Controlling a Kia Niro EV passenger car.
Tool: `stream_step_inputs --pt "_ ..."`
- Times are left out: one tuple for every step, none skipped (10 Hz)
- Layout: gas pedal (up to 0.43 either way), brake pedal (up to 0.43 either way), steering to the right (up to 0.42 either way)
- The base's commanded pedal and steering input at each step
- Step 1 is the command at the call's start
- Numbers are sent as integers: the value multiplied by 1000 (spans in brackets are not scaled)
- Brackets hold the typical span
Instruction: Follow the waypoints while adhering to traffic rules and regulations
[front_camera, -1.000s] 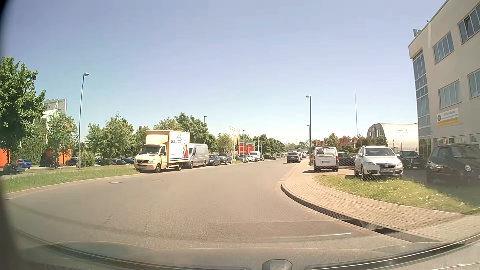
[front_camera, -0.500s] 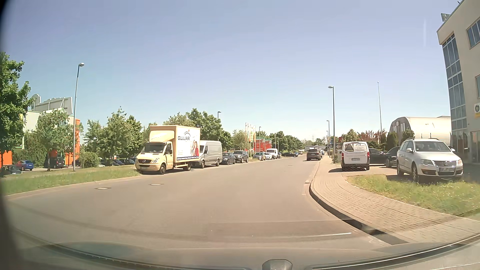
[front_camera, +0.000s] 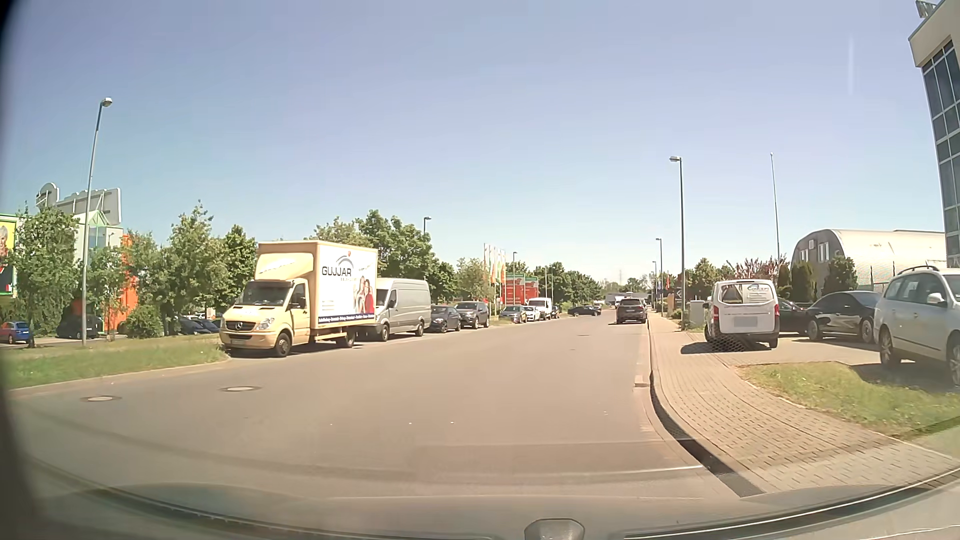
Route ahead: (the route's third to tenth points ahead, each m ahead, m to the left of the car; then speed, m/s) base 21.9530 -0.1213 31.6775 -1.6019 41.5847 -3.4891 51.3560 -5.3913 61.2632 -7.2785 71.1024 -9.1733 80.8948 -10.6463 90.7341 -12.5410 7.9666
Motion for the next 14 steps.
stream_step_inputs --pt "260 30 21" --pt "260 30 22" --pt "260 30 25" --pt "260 30 32" --pt "260 30 38" --pt "260 30 39" --pt "260 30 39" --pt "260 30 39" --pt "260 30 38" --pt "260 30 38" --pt "248 30 35" --pt "240 30 34" --pt "228 30 34" --pt "220 30 33"
